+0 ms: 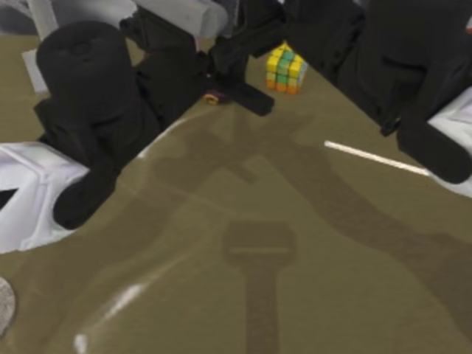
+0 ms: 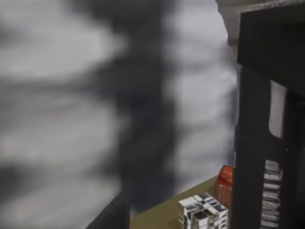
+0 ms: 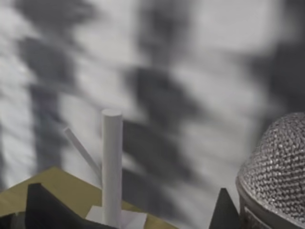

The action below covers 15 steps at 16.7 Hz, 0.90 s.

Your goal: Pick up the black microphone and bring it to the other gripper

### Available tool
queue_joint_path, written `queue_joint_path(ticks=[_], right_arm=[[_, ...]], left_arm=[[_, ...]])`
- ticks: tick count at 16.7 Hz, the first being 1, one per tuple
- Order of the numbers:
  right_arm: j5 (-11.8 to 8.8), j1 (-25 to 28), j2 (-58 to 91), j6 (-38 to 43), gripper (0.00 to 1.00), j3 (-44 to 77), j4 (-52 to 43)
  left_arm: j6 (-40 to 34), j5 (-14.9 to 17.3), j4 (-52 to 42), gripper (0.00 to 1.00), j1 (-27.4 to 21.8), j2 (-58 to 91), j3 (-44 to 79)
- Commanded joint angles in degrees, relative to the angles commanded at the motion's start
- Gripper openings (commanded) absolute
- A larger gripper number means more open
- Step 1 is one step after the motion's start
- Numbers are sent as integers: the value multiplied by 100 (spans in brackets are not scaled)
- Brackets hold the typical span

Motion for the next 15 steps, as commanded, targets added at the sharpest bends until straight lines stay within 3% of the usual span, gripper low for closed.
queue_joint_path(ticks=[6, 12, 15], right_arm=[[32, -48, -147, -58, 0, 0, 3], [-526, -525, -684, -42, 0, -491, -24], [-626, -635, -795, -43, 0, -589, -24]], left_arm=[[88, -168, -31, 100, 199, -38, -158], [78, -52, -258, 100, 456, -1379, -1229], [75, -24, -307, 100, 511, -1612, -1442]])
